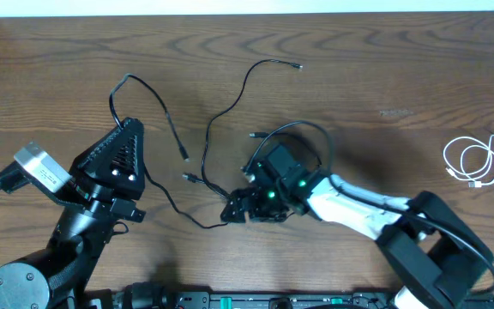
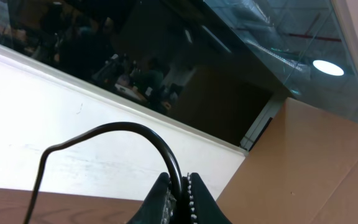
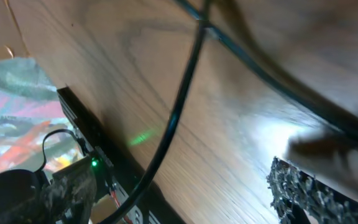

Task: Untangle cables

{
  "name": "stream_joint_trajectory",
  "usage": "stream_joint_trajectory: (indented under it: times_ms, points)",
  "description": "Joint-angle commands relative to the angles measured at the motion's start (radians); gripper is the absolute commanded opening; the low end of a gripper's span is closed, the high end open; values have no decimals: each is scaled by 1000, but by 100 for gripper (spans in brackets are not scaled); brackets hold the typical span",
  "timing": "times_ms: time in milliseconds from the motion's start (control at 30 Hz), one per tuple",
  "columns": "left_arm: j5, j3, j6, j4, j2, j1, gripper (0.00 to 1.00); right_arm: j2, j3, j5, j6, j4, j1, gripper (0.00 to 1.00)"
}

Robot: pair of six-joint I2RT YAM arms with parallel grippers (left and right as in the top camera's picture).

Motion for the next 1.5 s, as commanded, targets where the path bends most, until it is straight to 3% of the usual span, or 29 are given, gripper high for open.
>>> stream_joint_trajectory:
  times_ms: [0,233,400,633,833,1133,1467]
  points:
    - [17,9,-9,6,-5,4,7,29,-6,-43,56,49,34,81]
    - [17,9,-9,-13,-5,4,7,36,-6,-41,74,102,50,44]
    - [17,9,-9,-13,-5,4,7,36,-6,-11,56,101,47,1]
    - [16,9,26,-114,-5,5,7,31,-6,54,-153,103,4,1]
    - [16,8,32,-249,-5,4,7,-56,-2,12,-208,117,-65,1]
    - [16,8,63,-296,-4,4,7,-253,-2,449,-272,5,-98,1]
    - [17,-4,63,-439,9,4,7,-260,-3,617,-345,29,-98,1]
